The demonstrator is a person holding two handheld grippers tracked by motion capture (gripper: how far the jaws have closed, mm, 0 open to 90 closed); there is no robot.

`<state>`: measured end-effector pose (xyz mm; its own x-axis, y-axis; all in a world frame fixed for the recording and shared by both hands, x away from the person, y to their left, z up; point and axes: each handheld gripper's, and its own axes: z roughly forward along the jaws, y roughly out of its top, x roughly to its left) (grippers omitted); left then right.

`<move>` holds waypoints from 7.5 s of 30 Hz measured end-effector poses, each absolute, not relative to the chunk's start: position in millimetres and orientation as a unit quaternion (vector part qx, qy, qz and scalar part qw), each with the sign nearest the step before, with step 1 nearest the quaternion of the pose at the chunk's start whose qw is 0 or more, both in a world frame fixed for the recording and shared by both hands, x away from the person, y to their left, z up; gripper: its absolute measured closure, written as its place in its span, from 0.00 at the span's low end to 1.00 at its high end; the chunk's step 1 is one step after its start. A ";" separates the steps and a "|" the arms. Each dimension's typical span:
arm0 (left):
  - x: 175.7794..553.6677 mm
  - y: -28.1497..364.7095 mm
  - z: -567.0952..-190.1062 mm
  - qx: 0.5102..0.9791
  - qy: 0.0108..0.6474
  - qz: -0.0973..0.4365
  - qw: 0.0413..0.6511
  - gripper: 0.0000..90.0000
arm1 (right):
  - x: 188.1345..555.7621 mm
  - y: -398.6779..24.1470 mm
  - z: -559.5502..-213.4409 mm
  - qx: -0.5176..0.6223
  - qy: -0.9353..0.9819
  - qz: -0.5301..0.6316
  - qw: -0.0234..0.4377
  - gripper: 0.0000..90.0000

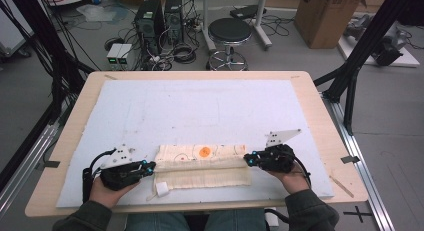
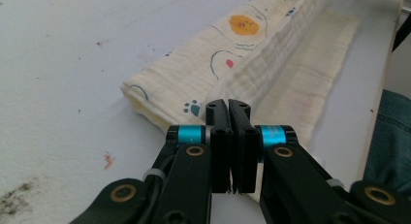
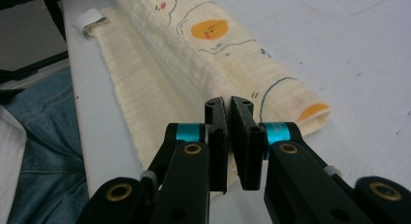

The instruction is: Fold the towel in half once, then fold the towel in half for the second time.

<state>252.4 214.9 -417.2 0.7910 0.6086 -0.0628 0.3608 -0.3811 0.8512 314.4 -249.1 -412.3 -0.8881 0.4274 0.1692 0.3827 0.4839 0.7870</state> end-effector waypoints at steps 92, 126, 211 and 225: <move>260.3 208.4 -429.6 0.821 0.293 0.087 0.481 0.68 | 305.1 -239.1 -426.0 0.224 0.855 0.467 0.007 0.59; 287.5 209.6 -406.8 0.806 0.301 0.116 0.496 0.57 | 333.2 -236.8 -414.5 0.252 0.844 0.472 0.026 0.44; 348.0 198.0 -440.7 0.835 0.360 0.082 0.408 0.94 | 376.2 -239.8 -443.1 0.292 0.868 0.402 0.012 0.91; 346.2 199.6 -438.6 0.832 0.361 0.088 0.412 0.94 | 374.9 -241.9 -442.5 0.296 0.863 0.410 0.010 0.91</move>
